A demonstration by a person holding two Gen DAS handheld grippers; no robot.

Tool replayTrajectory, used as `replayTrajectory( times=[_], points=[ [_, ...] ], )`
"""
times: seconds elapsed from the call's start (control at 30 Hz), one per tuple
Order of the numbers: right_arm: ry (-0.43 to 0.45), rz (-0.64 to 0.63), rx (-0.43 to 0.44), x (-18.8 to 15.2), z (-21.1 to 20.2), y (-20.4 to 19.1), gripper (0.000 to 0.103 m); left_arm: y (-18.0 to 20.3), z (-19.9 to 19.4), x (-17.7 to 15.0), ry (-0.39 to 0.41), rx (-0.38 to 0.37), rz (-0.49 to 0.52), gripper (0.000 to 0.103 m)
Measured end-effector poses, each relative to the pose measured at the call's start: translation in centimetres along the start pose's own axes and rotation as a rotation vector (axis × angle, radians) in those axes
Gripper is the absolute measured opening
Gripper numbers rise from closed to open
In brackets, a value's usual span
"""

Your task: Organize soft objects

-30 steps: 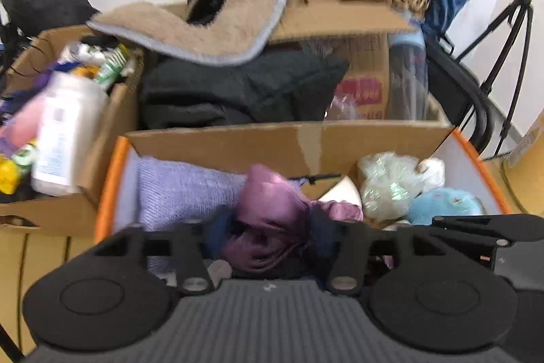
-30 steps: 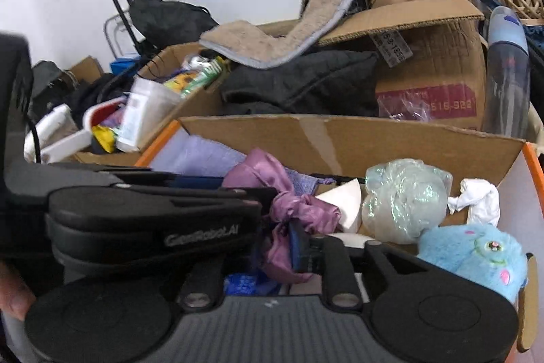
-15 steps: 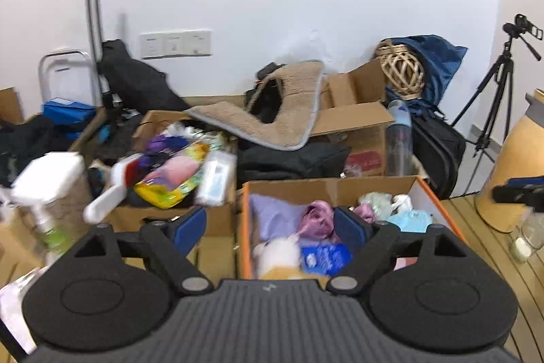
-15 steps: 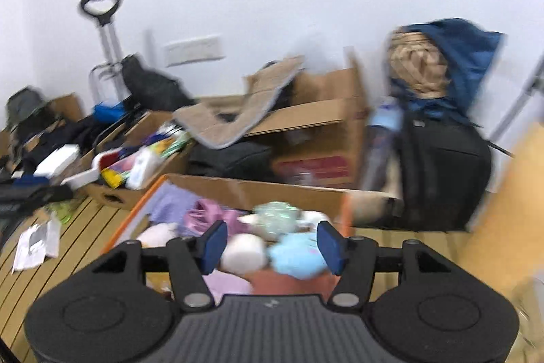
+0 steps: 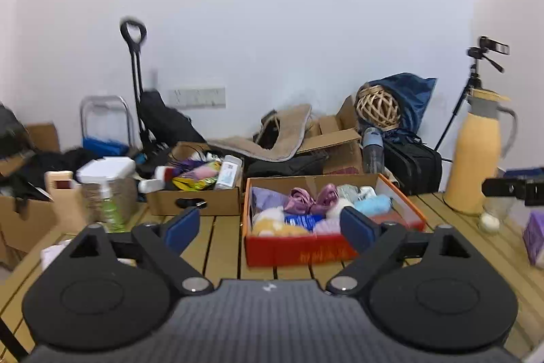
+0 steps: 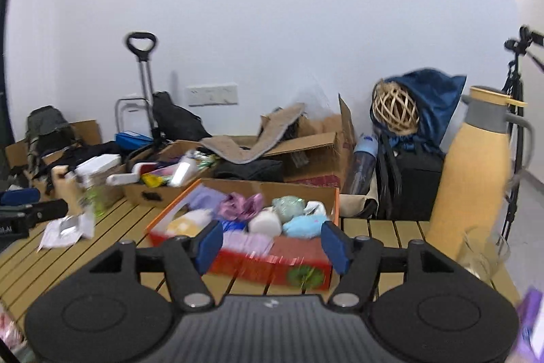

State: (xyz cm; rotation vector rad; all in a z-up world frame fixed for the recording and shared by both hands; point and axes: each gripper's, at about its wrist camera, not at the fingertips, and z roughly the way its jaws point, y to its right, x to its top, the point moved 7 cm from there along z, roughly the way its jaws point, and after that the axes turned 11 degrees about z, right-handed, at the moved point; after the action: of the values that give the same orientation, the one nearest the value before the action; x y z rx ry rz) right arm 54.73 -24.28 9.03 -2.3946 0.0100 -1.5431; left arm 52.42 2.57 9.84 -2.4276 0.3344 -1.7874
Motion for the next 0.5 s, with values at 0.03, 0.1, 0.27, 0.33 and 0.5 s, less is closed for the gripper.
replayTrajectory(
  times=[0.03, 0.1, 0.27, 0.33, 0.5],
  points=[
    [0.016, -0.003, 0.011, -1.4, -1.9, -0.5, 0.068, 0.5, -2.0, -0.9, 0.017, 0.003, 0.014, 0.094],
    [0.032, -0.003, 0.029, -3.7, -5.6, -1.5, 0.071, 1.5, -6.6, -2.7, 0.056, 0.008, 0.023, 0.098],
    [0.118, -0.013, 0.062, -8.7, -15.7, -4.4, 0.082, 2.7, -17.5, -6.2, 0.137, 0.022, 0.015, 0.103],
    [0.154, -0.016, 0.066, -10.6, -19.6, -5.4, 0.086, 2.8, -21.6, -7.5, 0.170, 0.055, 0.010, 0.103],
    [0.212, -0.018, 0.091, -15.8, -27.0, -7.4, 0.092, 4.3, -28.9, -10.8, 0.192, 0.083, -0.026, 0.103]
  ],
)
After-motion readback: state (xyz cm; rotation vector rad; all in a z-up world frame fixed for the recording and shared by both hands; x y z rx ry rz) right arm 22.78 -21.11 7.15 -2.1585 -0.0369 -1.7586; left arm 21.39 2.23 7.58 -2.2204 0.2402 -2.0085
